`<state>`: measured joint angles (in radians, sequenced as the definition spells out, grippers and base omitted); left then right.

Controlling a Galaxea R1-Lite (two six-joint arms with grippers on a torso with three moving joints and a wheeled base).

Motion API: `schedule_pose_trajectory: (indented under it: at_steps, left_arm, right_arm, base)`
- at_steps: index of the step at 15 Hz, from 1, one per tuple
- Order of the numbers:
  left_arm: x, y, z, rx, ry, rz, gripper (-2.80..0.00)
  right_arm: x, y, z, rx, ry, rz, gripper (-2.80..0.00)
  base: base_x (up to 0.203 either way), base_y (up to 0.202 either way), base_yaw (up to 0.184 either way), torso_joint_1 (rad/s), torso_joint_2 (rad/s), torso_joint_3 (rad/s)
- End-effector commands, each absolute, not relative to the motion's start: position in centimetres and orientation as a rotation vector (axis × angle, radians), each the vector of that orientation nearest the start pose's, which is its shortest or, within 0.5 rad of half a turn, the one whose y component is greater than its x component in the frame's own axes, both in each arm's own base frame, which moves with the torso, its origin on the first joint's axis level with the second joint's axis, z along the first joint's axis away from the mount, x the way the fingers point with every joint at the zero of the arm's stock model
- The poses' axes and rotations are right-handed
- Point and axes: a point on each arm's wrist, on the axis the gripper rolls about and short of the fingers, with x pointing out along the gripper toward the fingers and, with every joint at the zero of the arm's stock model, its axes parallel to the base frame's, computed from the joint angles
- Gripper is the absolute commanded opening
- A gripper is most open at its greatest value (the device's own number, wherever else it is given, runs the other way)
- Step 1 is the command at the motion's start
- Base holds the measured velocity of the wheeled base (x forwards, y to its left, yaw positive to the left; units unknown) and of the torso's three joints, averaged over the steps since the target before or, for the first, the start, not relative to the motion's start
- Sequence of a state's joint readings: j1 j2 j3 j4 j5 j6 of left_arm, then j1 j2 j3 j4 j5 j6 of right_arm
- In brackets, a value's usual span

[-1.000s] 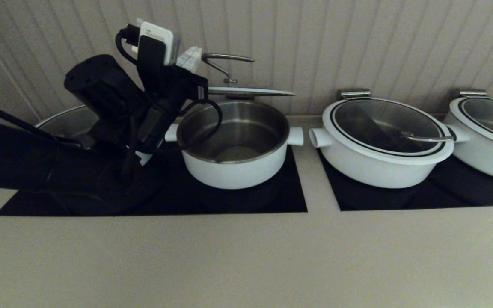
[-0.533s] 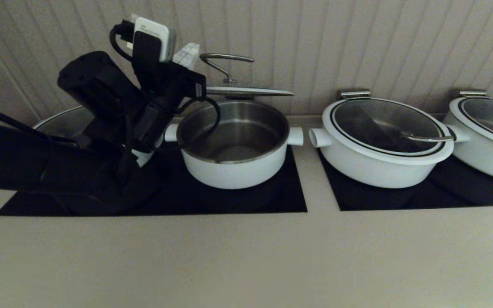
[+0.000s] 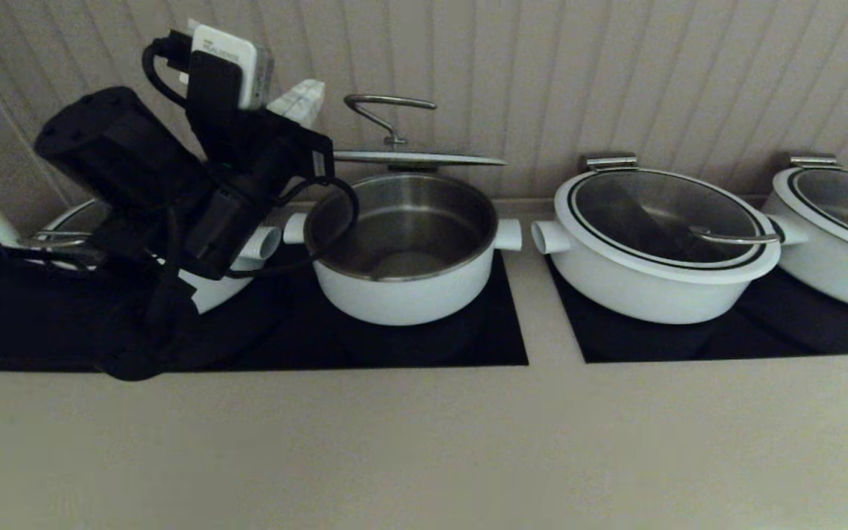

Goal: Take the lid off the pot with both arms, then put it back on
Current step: Open the pot lid completely

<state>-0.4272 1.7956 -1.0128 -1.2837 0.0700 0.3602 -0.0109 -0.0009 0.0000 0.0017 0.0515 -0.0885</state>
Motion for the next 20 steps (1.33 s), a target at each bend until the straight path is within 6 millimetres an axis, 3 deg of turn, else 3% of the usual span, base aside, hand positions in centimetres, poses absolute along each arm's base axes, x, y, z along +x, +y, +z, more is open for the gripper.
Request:
schedule_pose_trajectory:
  at_steps: [1,9,14,20]
  left_arm:
    - [28.9,-13.0,26.9,0.24,-0.498,-0.268,-2.8]
    - [25.2,-12.4,22.3,0.236,-0.287,-0.357,-2.8]
    - [26.4,-13.8,20.1,0.195,-0.209,-0.399,-2.8]
    - [29.2,-15.3,19.9,0.194,-0.225,-0.393,-2.8]
  right_arm:
    - [-2.3,0.1,7.5,-0.089,0.001,0.042,-2.8]
    - [-2.3,0.1,7.5,-0.089,0.0,0.041,-2.8]
    - [-2.3,0.1,7.5,-0.089,0.0,0.041,-2.8]
    - [-2.3,0.1,7.5,-0.089,0.0,0.041,-2.8]
  base:
    - [0.0,0.0,0.0,0.0,0.0,0.0]
    - [0.0,0.0,0.0,0.0,0.0,0.0]
    - [0.0,0.0,0.0,0.0,0.0,0.0]
    - [0.0,0.0,0.0,0.0,0.0,0.0]
